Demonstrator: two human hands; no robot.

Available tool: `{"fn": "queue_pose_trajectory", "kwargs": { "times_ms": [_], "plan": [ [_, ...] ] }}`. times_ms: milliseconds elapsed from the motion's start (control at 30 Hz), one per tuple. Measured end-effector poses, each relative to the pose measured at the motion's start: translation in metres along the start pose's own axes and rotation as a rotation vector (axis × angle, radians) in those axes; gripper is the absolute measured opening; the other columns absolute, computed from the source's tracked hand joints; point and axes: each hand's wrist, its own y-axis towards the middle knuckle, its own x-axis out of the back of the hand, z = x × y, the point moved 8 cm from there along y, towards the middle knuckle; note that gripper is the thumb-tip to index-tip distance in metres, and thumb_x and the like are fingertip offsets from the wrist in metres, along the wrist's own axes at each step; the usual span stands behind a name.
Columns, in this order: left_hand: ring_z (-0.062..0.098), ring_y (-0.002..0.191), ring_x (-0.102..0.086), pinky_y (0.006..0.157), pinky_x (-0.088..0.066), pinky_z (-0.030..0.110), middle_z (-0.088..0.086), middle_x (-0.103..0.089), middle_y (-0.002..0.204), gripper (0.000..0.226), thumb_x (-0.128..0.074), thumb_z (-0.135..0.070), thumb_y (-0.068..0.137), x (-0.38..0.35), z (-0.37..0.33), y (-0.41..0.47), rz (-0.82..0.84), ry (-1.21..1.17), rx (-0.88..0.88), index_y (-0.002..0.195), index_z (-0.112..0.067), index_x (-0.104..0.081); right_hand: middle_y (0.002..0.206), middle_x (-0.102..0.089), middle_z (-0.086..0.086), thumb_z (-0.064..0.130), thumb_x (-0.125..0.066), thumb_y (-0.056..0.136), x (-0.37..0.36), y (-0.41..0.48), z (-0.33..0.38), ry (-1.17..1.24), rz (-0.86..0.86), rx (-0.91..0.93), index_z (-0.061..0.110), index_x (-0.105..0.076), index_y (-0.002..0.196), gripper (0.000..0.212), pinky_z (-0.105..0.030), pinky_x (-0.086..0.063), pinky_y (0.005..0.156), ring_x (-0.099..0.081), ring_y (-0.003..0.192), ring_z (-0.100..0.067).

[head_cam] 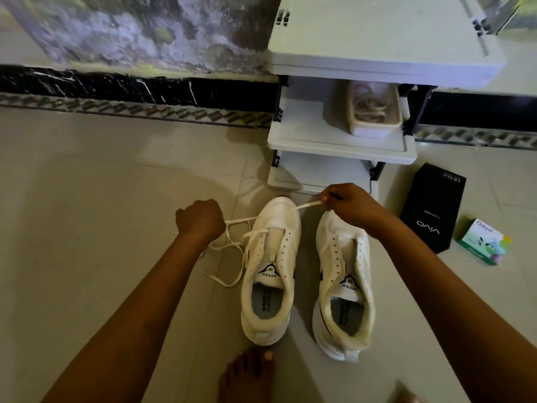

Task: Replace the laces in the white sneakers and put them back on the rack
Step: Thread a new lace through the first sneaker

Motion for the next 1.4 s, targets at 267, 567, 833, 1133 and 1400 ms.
{"fn": "queue_pose_trajectory", "kwargs": {
  "times_ms": [267,567,833,1133,1400],
  "plan": [
    [0.005,0.116,-0.05,0.088,-0.039,0.013,-0.008,-0.057,0.128,0.051,-0.07,-0.022,0.083,0.017,-0.076,-0.044,0.11,-0.661,-0.599,0.131,-0.023,-0.053,0.081,-0.071,-0.001,0.0,-0.06,0.087,-0.036,-0.006,0.012,0.387,0.102,-0.031,0.016,-0.055,0.123,0.039,-0.012,-0.048,0.063,-0.063,0.065,-0.001],
    [0.005,0.074,-0.06,0.073,-0.047,0.022,-0.005,-0.065,0.077,0.017,-0.068,-0.014,0.084,0.025,-0.081,-0.042,-0.076,-0.722,-0.562,0.099,-0.02,-0.07,0.078,-0.069,-0.003,0.005,-0.063,0.086,-0.043,-0.01,0.009,0.512,0.158,-0.099,0.004,-0.065,0.106,0.019,-0.012,-0.049,0.054,-0.062,0.061,-0.006],
    [0.013,0.098,-0.06,0.082,-0.048,0.027,-0.002,-0.066,0.11,0.03,-0.066,-0.022,0.085,0.02,-0.091,-0.048,-0.089,-0.542,-0.665,0.115,-0.023,-0.066,0.076,-0.068,-0.002,0.0,-0.06,0.088,-0.045,-0.006,0.008,0.523,0.1,-0.105,0.007,-0.056,0.123,0.036,-0.014,-0.053,0.058,-0.064,0.055,-0.002],
    [0.016,0.08,-0.061,0.074,-0.051,0.035,0.0,-0.069,0.089,0.01,-0.065,-0.019,0.085,0.019,-0.085,-0.045,-0.281,-0.55,-0.607,0.091,-0.02,-0.073,0.1,-0.067,-0.004,0.037,-0.073,0.078,-0.056,-0.007,-0.005,0.232,-0.007,-0.142,0.013,-0.052,0.123,0.055,-0.029,-0.052,0.08,-0.063,0.087,-0.015],
    [0.018,0.08,-0.061,0.068,-0.038,0.022,0.004,-0.07,0.091,0.013,-0.06,-0.016,0.086,-0.021,-0.08,-0.051,-0.174,-0.47,-0.431,0.088,-0.015,-0.073,0.122,-0.055,-0.008,0.045,-0.069,0.079,-0.094,-0.017,-0.015,-0.035,0.016,-0.216,0.01,-0.041,0.129,0.067,-0.026,-0.044,0.079,-0.055,0.109,-0.023]
  ]
}}
